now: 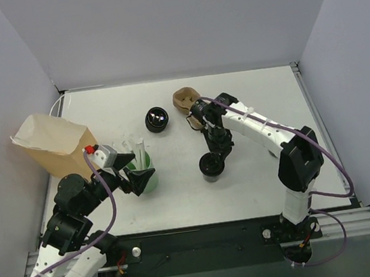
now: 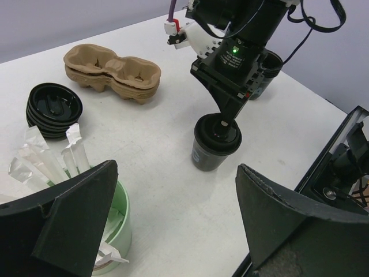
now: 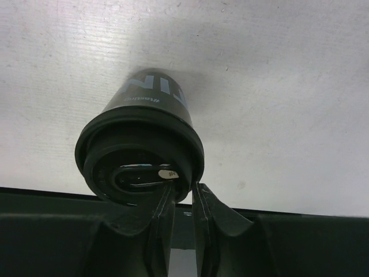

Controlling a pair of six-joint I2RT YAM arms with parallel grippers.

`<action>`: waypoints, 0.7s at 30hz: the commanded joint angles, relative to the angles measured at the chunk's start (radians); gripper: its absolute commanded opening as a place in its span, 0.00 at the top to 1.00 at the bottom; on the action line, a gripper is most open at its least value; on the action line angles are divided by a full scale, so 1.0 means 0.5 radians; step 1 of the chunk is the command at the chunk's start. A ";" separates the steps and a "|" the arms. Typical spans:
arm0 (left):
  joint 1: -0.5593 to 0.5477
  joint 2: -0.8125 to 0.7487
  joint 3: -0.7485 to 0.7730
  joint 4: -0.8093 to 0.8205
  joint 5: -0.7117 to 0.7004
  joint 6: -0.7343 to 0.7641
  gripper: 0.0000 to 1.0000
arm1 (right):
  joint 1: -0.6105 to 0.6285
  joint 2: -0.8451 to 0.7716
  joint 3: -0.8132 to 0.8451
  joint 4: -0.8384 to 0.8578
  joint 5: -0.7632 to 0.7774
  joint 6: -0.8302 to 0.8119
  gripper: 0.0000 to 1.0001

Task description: Pack the takeout coffee

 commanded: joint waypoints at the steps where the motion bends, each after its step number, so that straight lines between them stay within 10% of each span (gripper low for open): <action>1: -0.030 0.017 0.041 0.020 -0.124 0.077 0.07 | -0.027 -0.161 -0.008 -0.110 -0.056 0.023 0.78; 13: -0.288 0.615 0.514 -0.290 -0.333 0.044 0.17 | -0.238 -0.547 -0.428 0.343 -0.451 -0.081 0.71; 21: -0.669 1.161 0.671 -0.177 -0.698 -0.085 0.18 | -0.475 -0.783 -0.949 0.972 -0.894 -0.207 0.48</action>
